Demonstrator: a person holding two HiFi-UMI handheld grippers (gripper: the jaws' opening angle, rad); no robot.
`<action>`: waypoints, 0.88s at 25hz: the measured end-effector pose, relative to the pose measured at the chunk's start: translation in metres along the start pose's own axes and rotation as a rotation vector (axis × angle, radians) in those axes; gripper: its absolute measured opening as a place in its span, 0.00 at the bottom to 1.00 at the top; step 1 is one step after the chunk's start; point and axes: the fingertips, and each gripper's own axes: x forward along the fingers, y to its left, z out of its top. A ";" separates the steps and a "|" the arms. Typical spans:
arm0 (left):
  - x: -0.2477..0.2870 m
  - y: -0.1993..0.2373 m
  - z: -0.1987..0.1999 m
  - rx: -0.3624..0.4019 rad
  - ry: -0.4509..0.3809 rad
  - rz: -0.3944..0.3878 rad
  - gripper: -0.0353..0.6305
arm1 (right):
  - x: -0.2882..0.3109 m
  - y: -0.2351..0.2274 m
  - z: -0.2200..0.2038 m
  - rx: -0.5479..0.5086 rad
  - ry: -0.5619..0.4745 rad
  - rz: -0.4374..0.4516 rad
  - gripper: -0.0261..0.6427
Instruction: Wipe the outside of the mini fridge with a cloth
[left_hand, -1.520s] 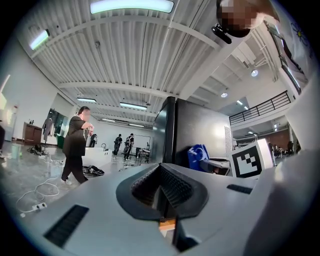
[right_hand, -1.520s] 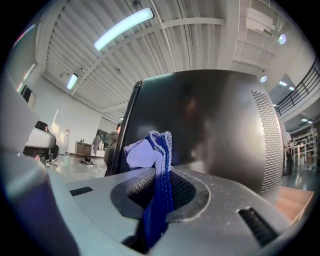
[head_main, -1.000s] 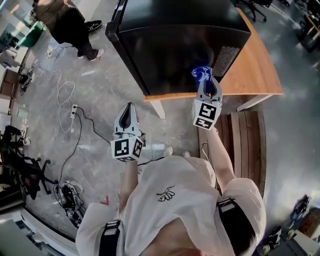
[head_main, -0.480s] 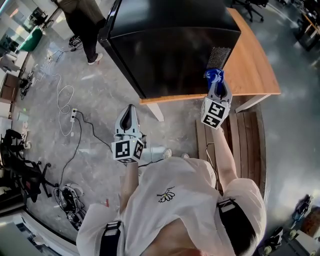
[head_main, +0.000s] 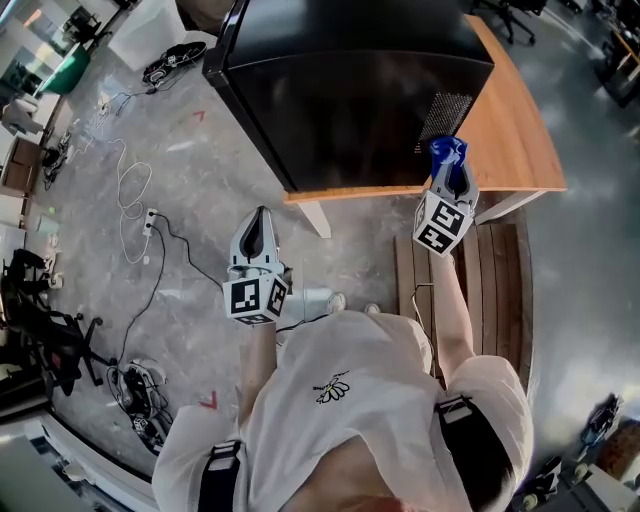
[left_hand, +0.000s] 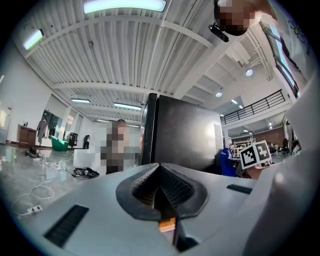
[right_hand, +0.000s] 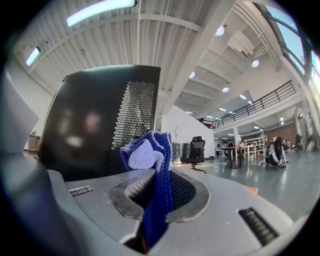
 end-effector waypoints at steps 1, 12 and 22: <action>0.000 0.001 0.000 0.000 0.002 0.000 0.06 | 0.001 -0.004 -0.001 0.016 0.006 -0.018 0.13; 0.001 0.006 -0.005 -0.007 0.004 -0.021 0.06 | -0.015 -0.026 -0.011 0.131 0.033 -0.113 0.13; 0.004 -0.004 -0.015 -0.022 0.012 -0.089 0.06 | -0.060 0.125 0.001 0.121 -0.005 0.243 0.13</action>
